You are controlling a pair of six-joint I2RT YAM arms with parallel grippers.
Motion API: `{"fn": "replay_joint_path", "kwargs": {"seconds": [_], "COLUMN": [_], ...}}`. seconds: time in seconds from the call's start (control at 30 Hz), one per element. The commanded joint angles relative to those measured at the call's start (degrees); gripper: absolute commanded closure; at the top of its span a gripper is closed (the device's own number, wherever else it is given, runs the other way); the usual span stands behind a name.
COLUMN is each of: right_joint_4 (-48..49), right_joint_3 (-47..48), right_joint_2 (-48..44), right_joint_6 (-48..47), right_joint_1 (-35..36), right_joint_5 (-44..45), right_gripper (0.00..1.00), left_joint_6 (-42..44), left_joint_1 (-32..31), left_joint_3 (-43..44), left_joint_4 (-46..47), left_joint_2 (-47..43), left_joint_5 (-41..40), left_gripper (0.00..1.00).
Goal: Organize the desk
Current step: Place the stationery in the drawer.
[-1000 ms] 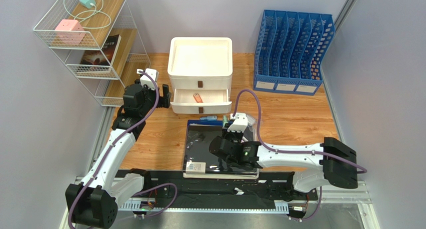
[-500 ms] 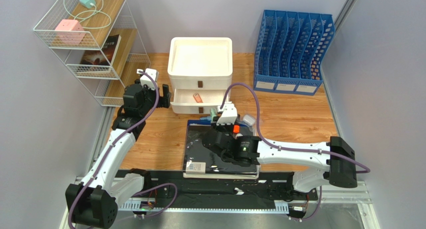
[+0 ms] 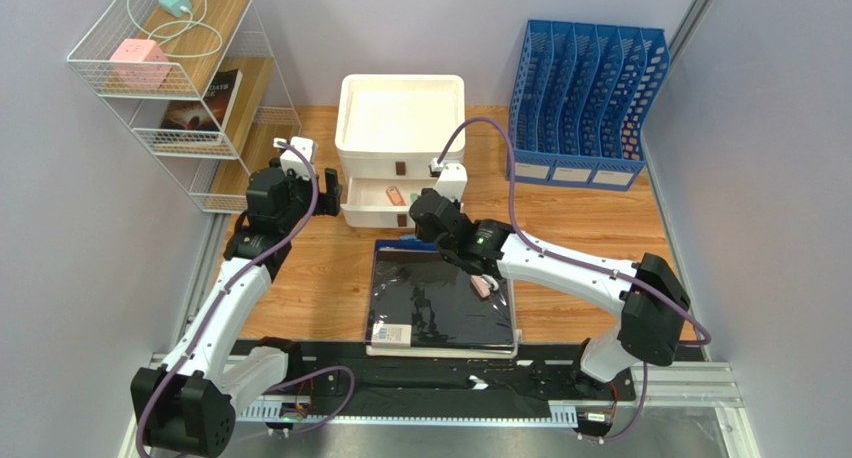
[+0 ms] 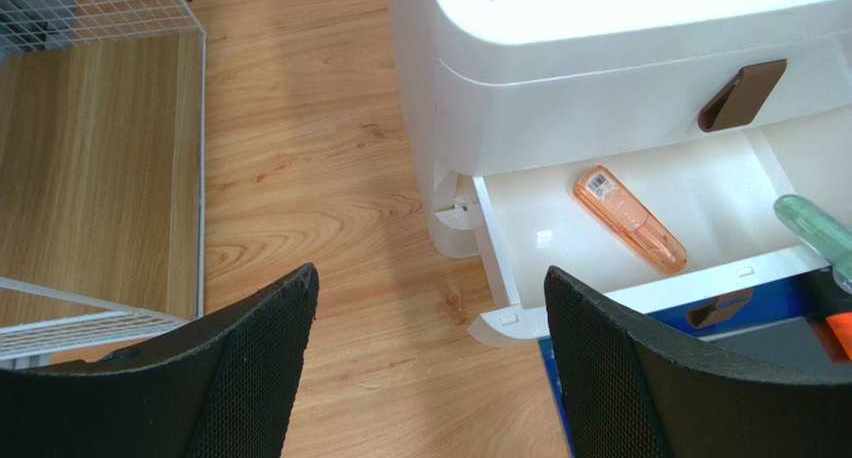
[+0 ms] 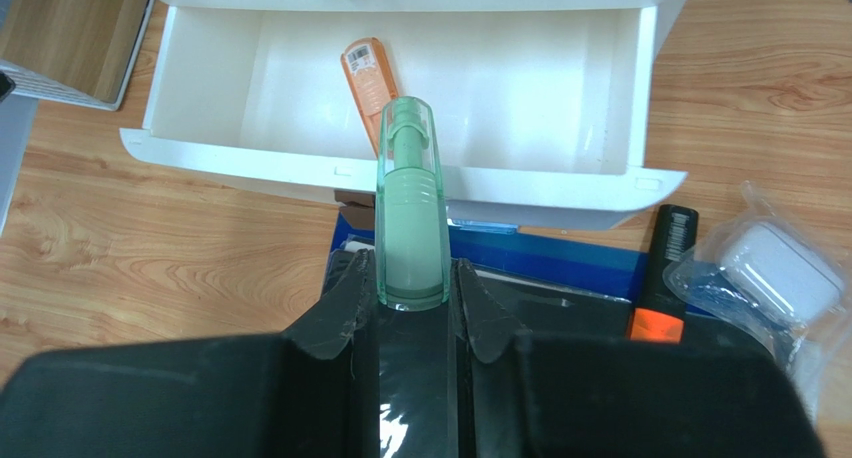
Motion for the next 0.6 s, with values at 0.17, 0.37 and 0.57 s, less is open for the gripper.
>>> {"fn": "replay_joint_path", "kwargs": {"seconds": [0.17, 0.37, 0.57], "right_joint_4": [-1.46, -4.11, -4.29], "right_joint_3": [11.19, 15.16, 15.26], "right_joint_2": [6.23, 9.75, 7.56], "right_joint_6": [-3.32, -4.37, -5.87], "right_joint_1": [-3.60, -5.01, -4.57], "right_joint_5": [-7.05, -5.64, -2.66], "right_gripper": [0.81, 0.50, 0.41], "left_joint_6": [0.99, 0.99, 0.99], "left_joint_1": [0.42, 0.34, 0.34], "left_joint_3": [-0.65, -0.65, -0.74], "left_joint_4": [2.33, 2.33, 2.33], "left_joint_2": [-1.38, -1.56, -1.38], "left_joint_5": [0.19, 0.28, 0.37], "left_gripper": [0.12, 0.12, 0.12]}}
